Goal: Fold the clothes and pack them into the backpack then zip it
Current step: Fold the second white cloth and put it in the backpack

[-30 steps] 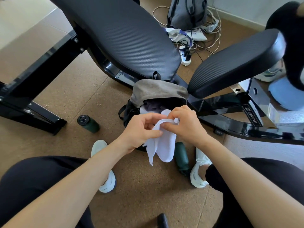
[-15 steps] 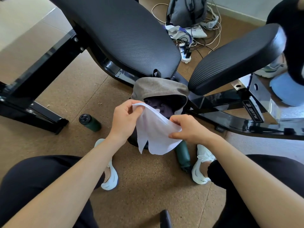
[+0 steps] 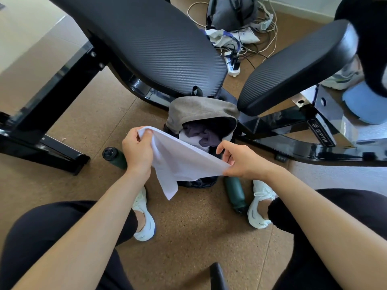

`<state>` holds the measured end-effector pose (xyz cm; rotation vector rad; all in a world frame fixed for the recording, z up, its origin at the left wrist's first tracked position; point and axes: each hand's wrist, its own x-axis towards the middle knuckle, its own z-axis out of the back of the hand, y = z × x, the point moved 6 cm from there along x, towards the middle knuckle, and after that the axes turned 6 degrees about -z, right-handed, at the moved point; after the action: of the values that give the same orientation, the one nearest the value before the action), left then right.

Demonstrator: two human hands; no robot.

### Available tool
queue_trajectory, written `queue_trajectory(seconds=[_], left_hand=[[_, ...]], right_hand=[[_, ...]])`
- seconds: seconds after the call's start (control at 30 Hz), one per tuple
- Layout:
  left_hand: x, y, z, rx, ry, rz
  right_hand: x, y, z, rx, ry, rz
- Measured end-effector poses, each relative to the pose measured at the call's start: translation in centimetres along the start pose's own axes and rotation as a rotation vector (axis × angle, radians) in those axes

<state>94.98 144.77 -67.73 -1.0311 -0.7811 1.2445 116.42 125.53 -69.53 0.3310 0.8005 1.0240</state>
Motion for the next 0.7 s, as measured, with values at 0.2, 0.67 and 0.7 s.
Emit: queue_trajectory(seconds=[0.2, 0.67, 0.7], left_hand=[[0.3, 0.7, 0.6, 0.044, -0.003, -0.027], [0.3, 0.1, 0.4, 0.138, 0.055, -0.14], [0.4, 0.1, 0.3, 0.141, 0.065, -0.152]], right_hand=[[-0.2, 0.3, 1.5, -0.085, -0.126, 0.013], [-3.0, 5.5, -0.1, -0.241, 0.095, 0.253], [-3.1, 5.4, -0.5, -0.28, 0.128, 0.236]])
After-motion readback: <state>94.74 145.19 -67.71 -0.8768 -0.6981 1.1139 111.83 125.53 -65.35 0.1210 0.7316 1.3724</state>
